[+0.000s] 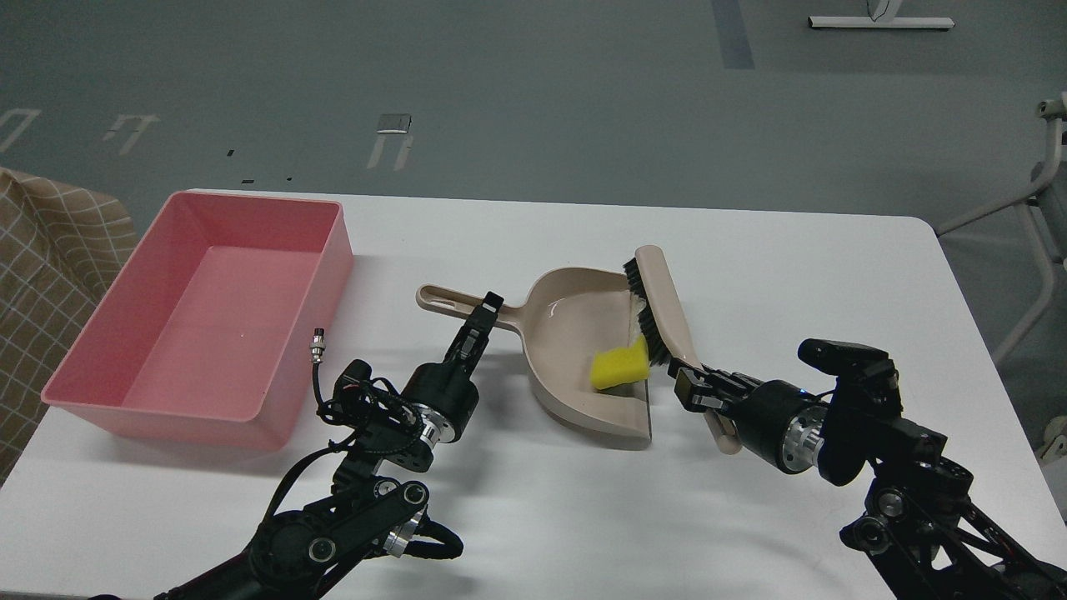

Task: Sweep and dump garbage into bin
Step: 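Sweep the brush across the dustpan, pushing the yellow sponge inward, then pull the brush back away from the dustpan with the right gripper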

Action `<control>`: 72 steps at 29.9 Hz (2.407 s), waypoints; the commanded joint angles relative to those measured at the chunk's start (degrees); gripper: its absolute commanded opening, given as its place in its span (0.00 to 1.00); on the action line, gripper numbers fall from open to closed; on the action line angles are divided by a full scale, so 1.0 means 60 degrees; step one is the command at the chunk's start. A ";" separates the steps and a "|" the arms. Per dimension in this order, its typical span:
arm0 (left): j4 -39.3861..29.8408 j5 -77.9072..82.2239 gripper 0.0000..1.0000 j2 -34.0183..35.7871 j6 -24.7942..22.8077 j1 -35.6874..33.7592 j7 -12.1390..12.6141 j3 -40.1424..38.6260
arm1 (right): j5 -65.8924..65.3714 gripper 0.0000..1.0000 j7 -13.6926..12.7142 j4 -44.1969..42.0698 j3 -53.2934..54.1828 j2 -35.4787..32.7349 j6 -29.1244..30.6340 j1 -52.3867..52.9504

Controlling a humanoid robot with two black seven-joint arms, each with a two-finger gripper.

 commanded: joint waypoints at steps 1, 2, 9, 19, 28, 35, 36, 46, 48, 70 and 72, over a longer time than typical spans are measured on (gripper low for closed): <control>-0.0011 0.0000 0.25 0.0011 0.0000 0.0039 -0.0001 0.0000 | -0.0198 0.15 -0.0005 -0.0007 -0.0013 0.0384 -0.0002 -0.0012; -0.0011 0.0000 0.25 0.0011 0.0000 0.0054 -0.0001 0.0000 | -0.0184 0.15 -0.0005 -0.0007 0.0016 0.0356 -0.0002 -0.0013; -0.0011 0.0000 0.25 -0.0018 0.0000 0.0054 -0.0001 0.0000 | -0.0140 0.15 -0.0005 0.0051 0.0265 0.0501 -0.0002 0.0104; -0.0011 0.0000 0.25 -0.0033 0.0000 0.0054 -0.0015 0.0000 | -0.0023 0.15 -0.0005 0.0227 0.0689 0.0956 -0.0002 0.0822; -0.0011 -0.0015 0.22 -0.0033 0.0000 0.0039 -0.0001 0.0000 | 0.0387 0.15 0.0039 0.0242 0.1685 0.0562 -0.0002 0.0969; -0.0011 -0.0030 0.16 -0.0048 0.0000 0.0054 -0.0001 -0.0015 | 0.0563 0.15 0.0083 0.0271 0.1817 0.0092 -0.0002 0.0794; -0.0011 -0.0044 0.16 -0.0048 0.0000 0.0039 -0.0001 -0.0015 | 0.0563 0.15 0.0098 0.0300 0.1861 0.0077 -0.0002 0.0750; -0.0070 -0.0147 0.16 0.0011 0.0000 0.0039 0.0014 -0.0058 | 0.0592 0.15 0.0127 0.0315 0.1964 -0.0157 -0.0002 0.0618; -0.0099 -0.0161 0.16 -0.0004 0.0000 0.0039 0.0029 -0.0073 | 0.0768 0.15 0.0127 0.0315 0.1964 -0.0376 -0.0002 0.0486; -0.0641 -0.1070 0.16 -0.0092 0.0000 -0.0254 0.0146 -0.0059 | 0.1384 0.15 0.0171 0.0579 0.1979 -0.1945 -0.0002 -0.0862; -0.0743 -0.1084 0.16 -0.0048 0.0000 -0.0283 0.0146 -0.0059 | 0.1384 0.15 0.0157 0.0579 0.2023 -0.1959 -0.0002 -0.0877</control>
